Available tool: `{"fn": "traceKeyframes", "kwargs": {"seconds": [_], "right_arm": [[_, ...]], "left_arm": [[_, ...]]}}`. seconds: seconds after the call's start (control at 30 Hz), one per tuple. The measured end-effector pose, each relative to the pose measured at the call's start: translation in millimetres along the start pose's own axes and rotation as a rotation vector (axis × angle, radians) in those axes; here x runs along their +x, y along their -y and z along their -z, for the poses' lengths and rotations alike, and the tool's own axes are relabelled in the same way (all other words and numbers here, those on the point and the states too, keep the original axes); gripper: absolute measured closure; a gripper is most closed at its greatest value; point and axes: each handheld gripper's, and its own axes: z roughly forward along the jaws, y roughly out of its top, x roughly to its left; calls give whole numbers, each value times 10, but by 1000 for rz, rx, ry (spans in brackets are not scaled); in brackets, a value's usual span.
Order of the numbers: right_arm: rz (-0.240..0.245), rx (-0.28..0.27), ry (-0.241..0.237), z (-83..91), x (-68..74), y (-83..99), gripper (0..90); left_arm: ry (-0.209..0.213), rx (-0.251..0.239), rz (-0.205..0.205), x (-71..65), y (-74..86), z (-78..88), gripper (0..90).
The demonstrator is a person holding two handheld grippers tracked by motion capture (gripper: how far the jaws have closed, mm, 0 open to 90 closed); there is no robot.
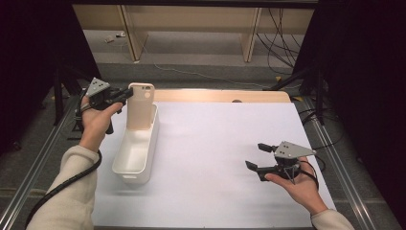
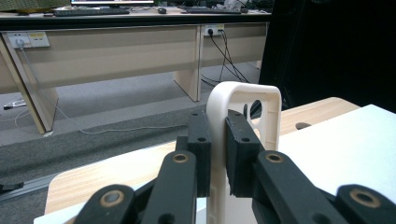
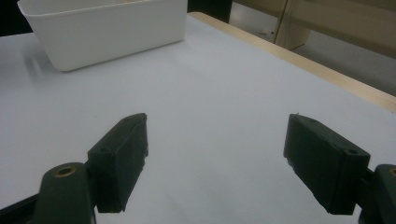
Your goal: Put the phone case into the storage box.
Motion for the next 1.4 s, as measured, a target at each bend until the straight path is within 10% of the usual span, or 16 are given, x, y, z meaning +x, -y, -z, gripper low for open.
{"fn": "traceKeyframes", "kwargs": {"seconds": [1.4], "right_arm": [[-2, 1, -1, -4, -2, 4, 230]], "left_arm": [[-5, 29, -5, 38, 22, -134, 816]]}}
